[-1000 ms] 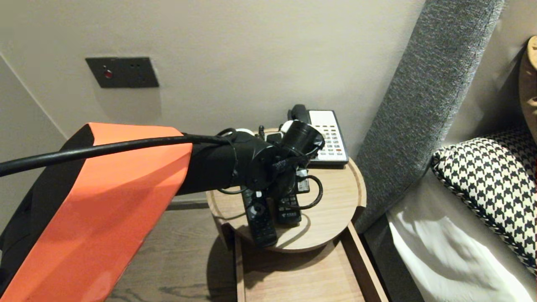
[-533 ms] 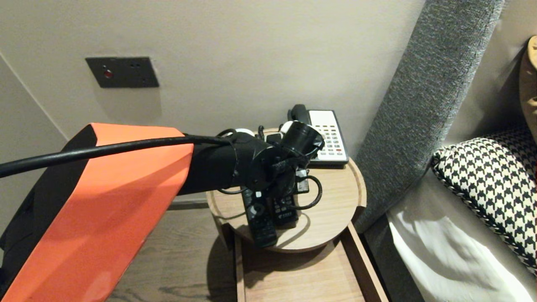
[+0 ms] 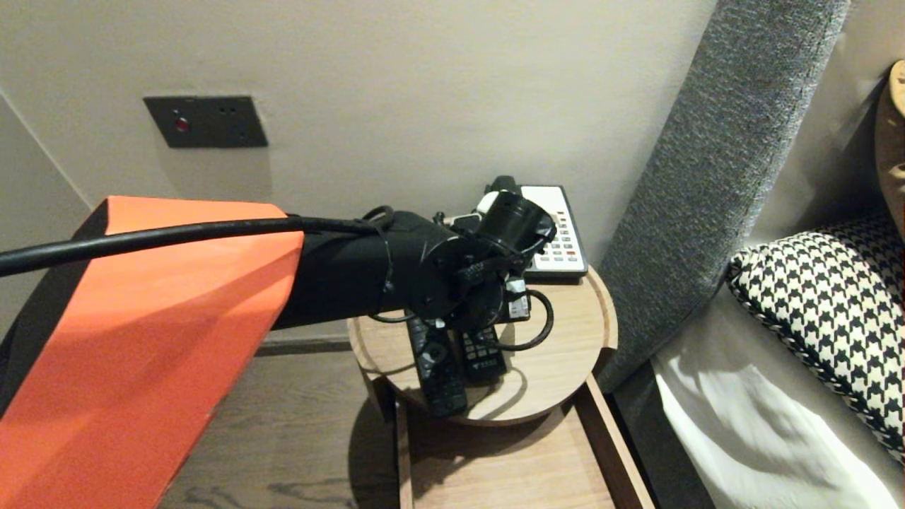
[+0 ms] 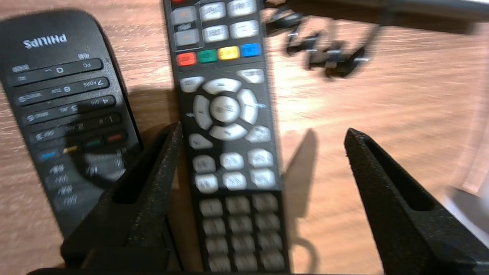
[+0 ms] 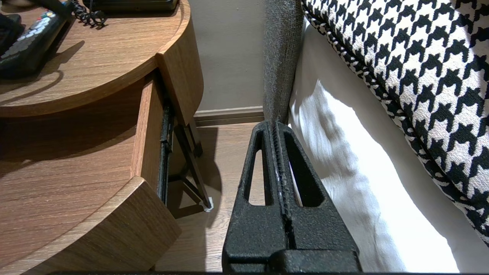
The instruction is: Take the remote control out of the drawer one by one and place them on the table, then close the nightstand drawer
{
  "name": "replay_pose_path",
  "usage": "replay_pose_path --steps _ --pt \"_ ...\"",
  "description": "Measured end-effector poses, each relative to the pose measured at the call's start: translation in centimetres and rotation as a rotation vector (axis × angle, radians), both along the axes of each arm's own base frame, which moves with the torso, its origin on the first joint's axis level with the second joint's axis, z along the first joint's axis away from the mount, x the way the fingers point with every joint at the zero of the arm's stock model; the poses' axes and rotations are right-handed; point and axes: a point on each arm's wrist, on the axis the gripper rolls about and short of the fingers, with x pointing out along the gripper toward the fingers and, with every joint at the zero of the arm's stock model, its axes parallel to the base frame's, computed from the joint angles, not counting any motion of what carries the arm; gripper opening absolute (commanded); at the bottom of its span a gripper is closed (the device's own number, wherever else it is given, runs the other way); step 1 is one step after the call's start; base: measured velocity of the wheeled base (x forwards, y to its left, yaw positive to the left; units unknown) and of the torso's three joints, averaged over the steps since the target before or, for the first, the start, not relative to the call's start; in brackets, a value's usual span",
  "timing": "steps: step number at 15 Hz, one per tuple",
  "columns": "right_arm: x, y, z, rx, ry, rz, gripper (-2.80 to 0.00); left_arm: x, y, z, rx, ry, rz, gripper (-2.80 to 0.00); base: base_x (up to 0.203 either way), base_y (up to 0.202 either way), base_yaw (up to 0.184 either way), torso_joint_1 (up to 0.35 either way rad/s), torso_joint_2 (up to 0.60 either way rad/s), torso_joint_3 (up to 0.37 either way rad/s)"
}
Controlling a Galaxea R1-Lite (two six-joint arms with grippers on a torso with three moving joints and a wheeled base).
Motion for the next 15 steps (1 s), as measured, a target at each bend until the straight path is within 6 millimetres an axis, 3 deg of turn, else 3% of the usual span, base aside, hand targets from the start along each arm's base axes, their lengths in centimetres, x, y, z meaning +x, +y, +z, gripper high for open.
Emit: replay_pose_path --steps 4,5,8,15 --pt "0.0 0.0 0.0 0.000 0.000 0.000 -2.80 -2.2 0.4 3.1 -0.040 -0.030 -0.039 0.00 0.000 0.000 0.000 0.000 0.00 0.000" --pt "0.0 0.0 0.0 0.000 0.000 0.000 -2.80 -2.8 0.7 3.9 -0.046 -0.034 -0.047 -2.80 0.000 0.000 0.000 0.000 0.00 0.000" --pt "0.0 0.0 0.0 0.000 0.000 0.000 -2.80 -5.1 1.6 5.0 -0.043 -0.014 -0.081 -2.80 0.000 0.000 0.000 0.000 0.00 0.000" --pt "0.0 0.0 0.0 0.000 0.000 0.000 -2.80 -10.3 6.6 1.4 0.069 0.191 -0.143 -2.80 0.000 0.000 0.000 0.000 0.00 0.000"
